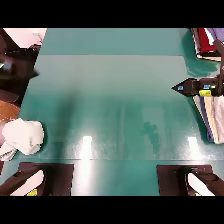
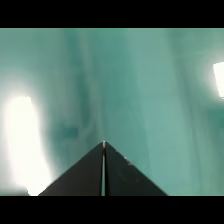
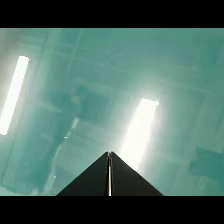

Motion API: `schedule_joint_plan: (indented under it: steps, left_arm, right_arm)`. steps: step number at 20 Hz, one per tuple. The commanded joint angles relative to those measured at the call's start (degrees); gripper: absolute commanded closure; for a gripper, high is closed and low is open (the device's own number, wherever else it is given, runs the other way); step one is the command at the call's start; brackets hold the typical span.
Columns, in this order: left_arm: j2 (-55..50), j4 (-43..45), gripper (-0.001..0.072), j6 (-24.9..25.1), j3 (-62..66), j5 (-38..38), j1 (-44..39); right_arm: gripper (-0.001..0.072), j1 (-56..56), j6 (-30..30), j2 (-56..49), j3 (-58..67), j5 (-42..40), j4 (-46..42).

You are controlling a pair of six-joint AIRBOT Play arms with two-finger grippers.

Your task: Fold the shirts.

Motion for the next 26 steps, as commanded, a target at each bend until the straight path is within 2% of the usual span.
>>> schedule_joint_plan:
  steps: [1, 2, 3, 4, 9, 13, 14, 15, 16, 19, 21, 23, 26]
  left_arm:
    - [6.3, 6.2, 0.0676, -2.4, -13.3, -2.6, 11.6]
    - [6.4, 9.5, 0.0507, -3.6, -16.7, -3.0, 12.4]
    - [6.4, 12.4, 0.0133, -4.9, -19.7, -2.8, 12.5]
    - [6.4, 15.0, -0.0013, -7.2, -22.6, -1.9, 12.5]
    - [6.4, 28.5, -0.0006, -13.6, -33.7, 4.7, 12.5]
    - [6.4, 29.2, -0.0004, -14.3, -40.3, 11.6, 12.5]
    - [6.4, 29.4, 0.0167, -15.9, -40.7, 12.3, 12.5]
    - [6.4, 29.4, 0.0506, -16.4, -40.5, 12.7, 12.5]
    - [6.4, 29.1, 0.0675, -16.5, -39.7, 12.7, 12.5]
    - [6.6, 26.4, 0.068, -15.5, -32.1, 11.5, 12.3]
    - [7.5, 21.3, 0.068, -11.7, -22.3, 9.7, 10.4]
    - [7.8, 18.4, 0.068, -9.2, -9.9, 5.2, 5.4]
    - [7.8, 17.9, 0.068, -8.6, 7.2, -1.9, -6.1]
  right_arm:
    - [0.0698, 0.0, 0.0, 0.0, 0.0, 0.3, 0.0]
    - [0.0698, 0.0, 0.0, 0.0, 0.0, 0.3, 0.0]
    - [0.0698, 0.0, 0.0, 0.0, 0.0, 0.3, 0.0]
    - [0.0698, 0.0, 0.0, 0.0, 0.0, 0.4, 0.0]
    - [0.0698, 0.0, 0.0, 0.0, 0.0, 0.5, 0.0]
    - [0.0698, 0.0, 0.0, 0.0, 0.0, 0.4, 0.0]
    - [0.0698, 0.0, 0.0, 0.0, 0.0, 0.4, 0.0]
    - [0.0698, 0.0, 0.0, 0.0, 0.0, 0.4, 0.0]
    - [0.0698, 0.0, 0.0, 0.0, 0.0, 0.3, 0.1]
    - [0.0698, 0.0, 0.0, 0.0, 0.2, -0.6, 0.8]
    - [0.0699, -0.3, 0.0, 0.0, 2.1, -1.6, 2.4]
    - [0.0699, -0.2, 0.0, 0.0, 5.7, -3.4, 3.0]
    - [0.0699, -0.2, 0.0, 0.0, 12.2, -6.8, 3.0]
